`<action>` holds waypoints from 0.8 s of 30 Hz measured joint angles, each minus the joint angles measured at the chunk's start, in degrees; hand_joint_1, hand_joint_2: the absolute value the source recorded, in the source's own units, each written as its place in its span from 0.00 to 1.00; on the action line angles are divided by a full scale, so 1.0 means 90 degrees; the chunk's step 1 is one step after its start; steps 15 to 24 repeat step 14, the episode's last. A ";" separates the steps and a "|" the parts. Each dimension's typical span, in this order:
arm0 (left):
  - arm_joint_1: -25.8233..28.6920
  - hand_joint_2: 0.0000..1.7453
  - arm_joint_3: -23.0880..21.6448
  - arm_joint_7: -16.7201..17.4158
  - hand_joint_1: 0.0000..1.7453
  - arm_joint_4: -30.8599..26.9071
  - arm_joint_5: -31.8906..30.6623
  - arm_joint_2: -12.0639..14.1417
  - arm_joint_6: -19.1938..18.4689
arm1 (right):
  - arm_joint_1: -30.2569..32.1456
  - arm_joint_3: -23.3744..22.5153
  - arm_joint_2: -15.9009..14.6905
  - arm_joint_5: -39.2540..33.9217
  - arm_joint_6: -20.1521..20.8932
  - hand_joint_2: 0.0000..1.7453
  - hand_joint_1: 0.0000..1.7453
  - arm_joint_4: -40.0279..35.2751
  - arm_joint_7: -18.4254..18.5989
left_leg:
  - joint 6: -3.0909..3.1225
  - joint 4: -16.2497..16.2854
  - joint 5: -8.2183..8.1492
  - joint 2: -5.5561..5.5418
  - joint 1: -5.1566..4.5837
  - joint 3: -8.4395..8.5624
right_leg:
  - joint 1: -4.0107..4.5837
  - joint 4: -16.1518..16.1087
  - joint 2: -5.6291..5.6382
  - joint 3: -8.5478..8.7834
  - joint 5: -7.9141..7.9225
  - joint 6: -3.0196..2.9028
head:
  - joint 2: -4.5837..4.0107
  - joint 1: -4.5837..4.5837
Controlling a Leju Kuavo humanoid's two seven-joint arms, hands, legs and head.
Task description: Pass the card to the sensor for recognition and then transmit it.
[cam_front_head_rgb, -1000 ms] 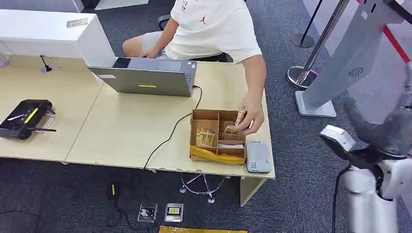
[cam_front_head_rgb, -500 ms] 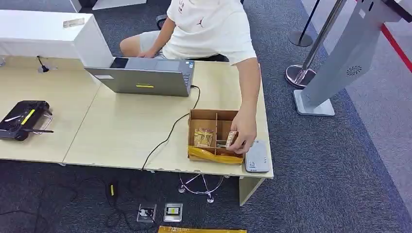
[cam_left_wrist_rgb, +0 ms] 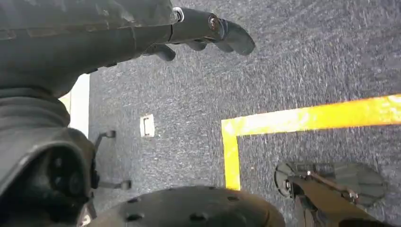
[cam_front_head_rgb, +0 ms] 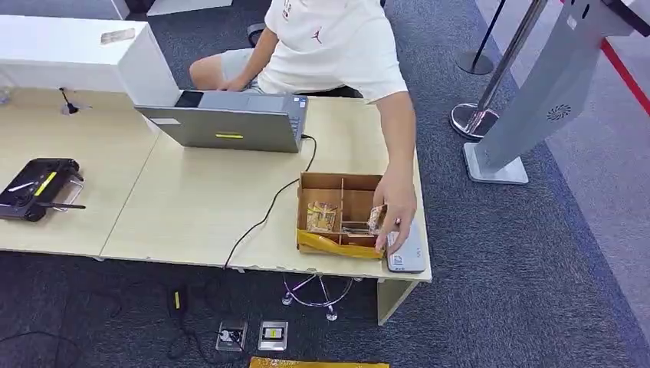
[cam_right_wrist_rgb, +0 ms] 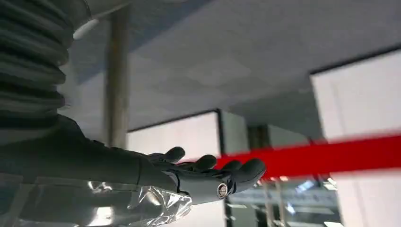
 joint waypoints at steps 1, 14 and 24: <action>-0.0002 0.00 0.0000 0.0012 0.00 0.0000 -0.0025 0.0005 -0.0059 | 0.0048 0.0054 -0.0064 0.0051 0.0083 1.00 0.00 0.0477 0.0421 | 0.0000 0.0000 0.0000 -0.0003 0.0000 -0.0001 | 0.0000 0.0000 -0.0002 0.0000 0.0000 0.0000 | 0.0000 0.0002; -0.0022 0.00 -0.0017 0.0221 0.00 0.0005 -0.0282 0.0124 -0.0415 | 0.0351 0.0457 -0.0532 0.0092 0.1122 1.00 0.00 0.3779 0.1639 | -0.0002 0.0001 0.0001 -0.0007 -0.0001 0.0003 | -0.0002 0.0000 -0.0002 -0.0002 -0.0001 -0.0001 | 0.0000 -0.0005; -0.0022 0.00 -0.0017 0.0221 0.00 0.0005 -0.0282 0.0124 -0.0415 | 0.0351 0.0457 -0.0532 0.0092 0.1122 1.00 0.00 0.3779 0.1639 | -0.0002 0.0001 0.0001 -0.0007 -0.0001 0.0003 | -0.0002 0.0000 -0.0002 -0.0002 -0.0001 -0.0001 | 0.0000 -0.0005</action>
